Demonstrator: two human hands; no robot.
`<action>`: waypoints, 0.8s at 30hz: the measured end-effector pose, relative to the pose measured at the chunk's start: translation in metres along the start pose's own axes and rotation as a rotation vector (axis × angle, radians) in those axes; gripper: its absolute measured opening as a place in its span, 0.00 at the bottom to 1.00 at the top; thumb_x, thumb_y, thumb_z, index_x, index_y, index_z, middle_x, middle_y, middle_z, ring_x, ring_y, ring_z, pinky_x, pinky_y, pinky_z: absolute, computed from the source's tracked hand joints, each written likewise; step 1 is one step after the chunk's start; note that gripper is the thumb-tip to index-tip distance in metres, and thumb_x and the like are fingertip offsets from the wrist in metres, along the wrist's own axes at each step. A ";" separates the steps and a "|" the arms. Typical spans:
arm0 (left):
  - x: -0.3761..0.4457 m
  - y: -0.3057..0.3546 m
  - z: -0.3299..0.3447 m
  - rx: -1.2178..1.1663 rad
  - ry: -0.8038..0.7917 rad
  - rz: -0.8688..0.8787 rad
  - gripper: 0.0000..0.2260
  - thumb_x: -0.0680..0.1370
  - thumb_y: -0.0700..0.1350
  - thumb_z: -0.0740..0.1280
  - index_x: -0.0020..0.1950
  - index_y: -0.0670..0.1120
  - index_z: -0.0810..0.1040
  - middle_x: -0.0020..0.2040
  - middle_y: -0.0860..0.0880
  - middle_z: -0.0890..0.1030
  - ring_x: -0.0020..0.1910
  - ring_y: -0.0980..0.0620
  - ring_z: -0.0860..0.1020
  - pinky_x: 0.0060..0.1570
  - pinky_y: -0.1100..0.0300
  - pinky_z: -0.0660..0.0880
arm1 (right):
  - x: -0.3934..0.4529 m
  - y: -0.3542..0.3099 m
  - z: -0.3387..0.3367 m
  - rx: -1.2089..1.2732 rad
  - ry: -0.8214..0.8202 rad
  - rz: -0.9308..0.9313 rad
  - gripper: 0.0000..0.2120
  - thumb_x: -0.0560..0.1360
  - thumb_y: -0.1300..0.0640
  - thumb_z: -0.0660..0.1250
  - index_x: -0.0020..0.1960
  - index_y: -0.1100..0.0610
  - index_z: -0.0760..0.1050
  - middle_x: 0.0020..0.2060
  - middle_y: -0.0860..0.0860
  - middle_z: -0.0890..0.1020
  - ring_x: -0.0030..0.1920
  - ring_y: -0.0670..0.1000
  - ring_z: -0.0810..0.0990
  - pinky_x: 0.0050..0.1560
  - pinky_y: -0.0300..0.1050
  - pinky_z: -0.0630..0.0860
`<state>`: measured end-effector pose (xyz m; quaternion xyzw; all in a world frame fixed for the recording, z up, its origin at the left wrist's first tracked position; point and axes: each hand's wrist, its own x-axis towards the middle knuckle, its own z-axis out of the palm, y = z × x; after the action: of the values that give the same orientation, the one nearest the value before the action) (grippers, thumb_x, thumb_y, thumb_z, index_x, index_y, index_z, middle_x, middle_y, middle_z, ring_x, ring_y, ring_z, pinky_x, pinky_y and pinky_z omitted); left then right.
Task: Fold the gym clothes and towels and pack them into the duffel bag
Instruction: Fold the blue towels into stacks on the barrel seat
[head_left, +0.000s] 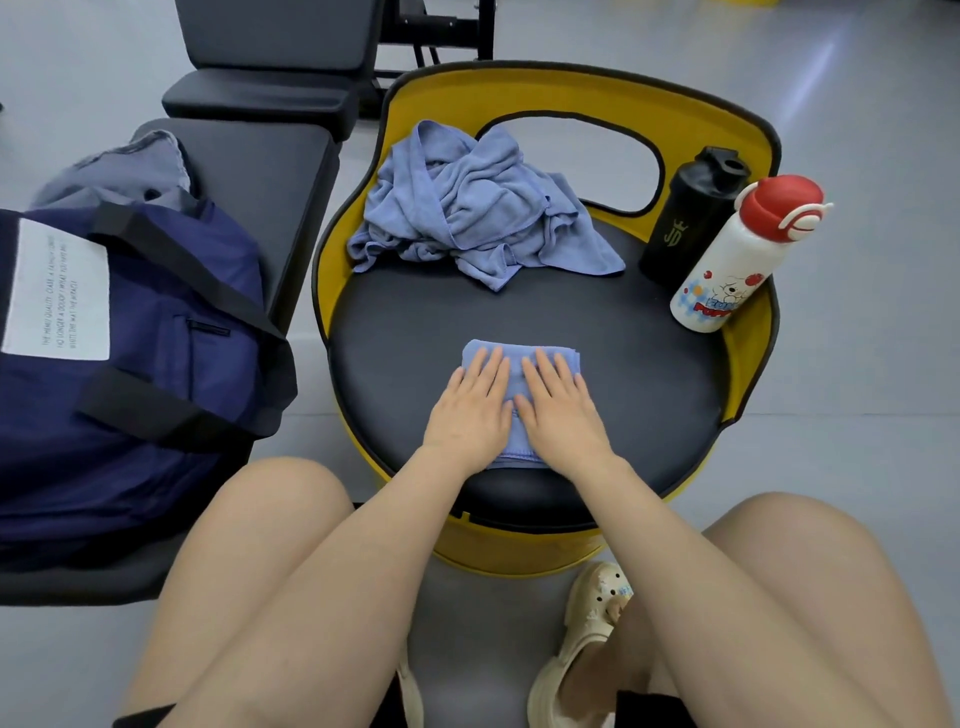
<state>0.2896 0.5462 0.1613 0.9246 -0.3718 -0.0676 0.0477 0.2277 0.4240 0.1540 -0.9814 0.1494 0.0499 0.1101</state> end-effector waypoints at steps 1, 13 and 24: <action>-0.001 0.000 0.002 -0.011 -0.015 -0.008 0.25 0.84 0.50 0.44 0.78 0.43 0.41 0.78 0.49 0.41 0.77 0.52 0.40 0.74 0.57 0.40 | -0.001 0.002 0.002 0.016 -0.023 0.022 0.26 0.84 0.47 0.44 0.78 0.54 0.42 0.78 0.51 0.42 0.77 0.51 0.39 0.75 0.48 0.40; 0.003 -0.005 0.001 -0.126 -0.031 0.016 0.27 0.83 0.53 0.50 0.78 0.42 0.49 0.79 0.47 0.49 0.77 0.51 0.44 0.74 0.58 0.44 | -0.005 0.010 0.001 0.132 -0.041 0.073 0.28 0.83 0.46 0.44 0.78 0.56 0.42 0.78 0.49 0.43 0.77 0.47 0.39 0.75 0.46 0.39; 0.005 -0.009 0.001 -0.165 -0.114 -0.095 0.30 0.82 0.57 0.48 0.78 0.44 0.42 0.78 0.47 0.40 0.77 0.52 0.39 0.74 0.55 0.41 | -0.012 0.021 0.002 0.164 -0.133 0.097 0.29 0.83 0.44 0.43 0.78 0.56 0.38 0.77 0.49 0.39 0.77 0.48 0.38 0.75 0.44 0.39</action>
<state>0.2995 0.5491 0.1587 0.9288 -0.3229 -0.1525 0.0993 0.2097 0.4086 0.1494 -0.9551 0.1928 0.1078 0.1972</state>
